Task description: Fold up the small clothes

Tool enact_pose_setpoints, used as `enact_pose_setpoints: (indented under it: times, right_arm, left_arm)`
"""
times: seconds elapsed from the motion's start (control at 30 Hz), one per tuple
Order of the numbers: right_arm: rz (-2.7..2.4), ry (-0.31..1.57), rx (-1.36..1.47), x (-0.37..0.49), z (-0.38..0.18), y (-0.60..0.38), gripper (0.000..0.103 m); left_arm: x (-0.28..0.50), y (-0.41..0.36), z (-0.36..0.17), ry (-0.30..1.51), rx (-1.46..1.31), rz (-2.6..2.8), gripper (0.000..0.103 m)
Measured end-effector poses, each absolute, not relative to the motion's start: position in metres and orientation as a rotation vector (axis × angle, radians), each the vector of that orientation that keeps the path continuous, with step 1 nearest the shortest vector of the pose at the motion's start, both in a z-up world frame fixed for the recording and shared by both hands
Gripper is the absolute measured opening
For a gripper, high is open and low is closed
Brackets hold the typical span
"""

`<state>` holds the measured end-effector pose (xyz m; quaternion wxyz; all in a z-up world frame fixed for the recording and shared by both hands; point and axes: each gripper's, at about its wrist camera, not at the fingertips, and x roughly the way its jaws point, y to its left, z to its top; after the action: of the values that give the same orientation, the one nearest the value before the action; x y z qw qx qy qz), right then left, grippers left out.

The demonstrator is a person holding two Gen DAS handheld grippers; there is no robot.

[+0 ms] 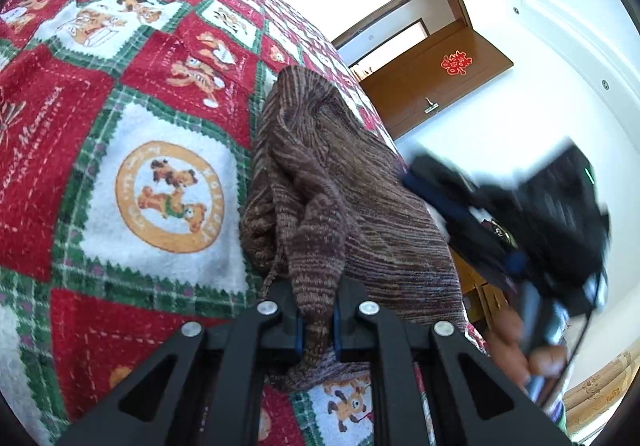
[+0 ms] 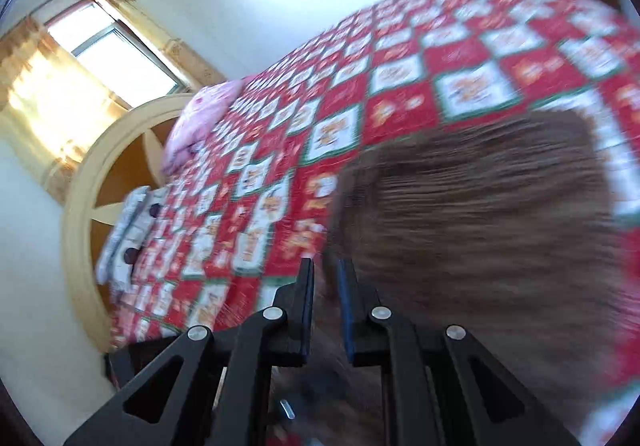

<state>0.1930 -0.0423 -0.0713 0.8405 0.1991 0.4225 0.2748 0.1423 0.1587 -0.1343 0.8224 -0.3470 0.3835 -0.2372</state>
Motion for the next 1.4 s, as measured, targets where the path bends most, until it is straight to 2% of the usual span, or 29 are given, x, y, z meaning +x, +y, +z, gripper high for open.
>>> enact_pose_setpoints:
  times: [0.17, 0.3, 0.4, 0.7, 0.8, 0.87, 0.97, 1.03, 1.1, 1.27, 1.4]
  right_arm:
    - [0.476, 0.864, 0.252, 0.129, -0.062, -0.083, 0.013]
    - [0.382, 0.899, 0.139, 0.099, -0.085, -0.096, 0.013]
    - [0.369, 0.969, 0.159, 0.095, -0.113, -0.104, 0.013]
    - [0.343, 0.965, 0.191, 0.093, -0.114, -0.107, 0.013]
    - [0.347, 0.985, 0.185, 0.086, -0.110, -0.104, 0.013]
    - [0.358, 0.991, 0.170, 0.078, -0.106, -0.103, 0.018]
    - [0.376, 0.940, 0.155, 0.064, -0.091, -0.106, 0.033]
    - [0.371, 0.870, 0.150, 0.058, -0.074, -0.111, 0.055]
    - [0.361, 0.822, 0.161, 0.057, -0.060, -0.118, 0.062]
    - [0.328, 0.760, 0.178, 0.071, -0.037, -0.134, 0.062]
    - [0.309, 0.746, 0.215, 0.094, -0.034, -0.145, 0.063]
  left_arm:
    - [0.142, 0.159, -0.136, 0.815, -0.727, -0.494, 0.014]
    - [0.142, 0.153, -0.133, 0.820, -0.694, -0.467, 0.014]
    - [0.140, 0.145, -0.127, 0.825, -0.636, -0.431, 0.014]
    - [0.135, 0.118, -0.103, 0.885, -0.389, -0.277, 0.016]
    - [0.130, 0.116, -0.086, 0.912, -0.331, -0.206, 0.029]
    - [0.124, 0.117, -0.066, 0.855, -0.266, -0.130, 0.064]
    - [0.114, 0.119, -0.034, 0.723, -0.183, -0.070, 0.081]
    - [0.116, 0.116, -0.018, 0.682, -0.144, -0.062, 0.089]
    - [0.122, 0.113, -0.009, 0.660, -0.124, -0.073, 0.090]
    - [0.146, 0.100, -0.010, 0.675, -0.108, -0.091, 0.090]
    - [0.175, 0.096, -0.028, 0.746, -0.242, -0.190, 0.090]
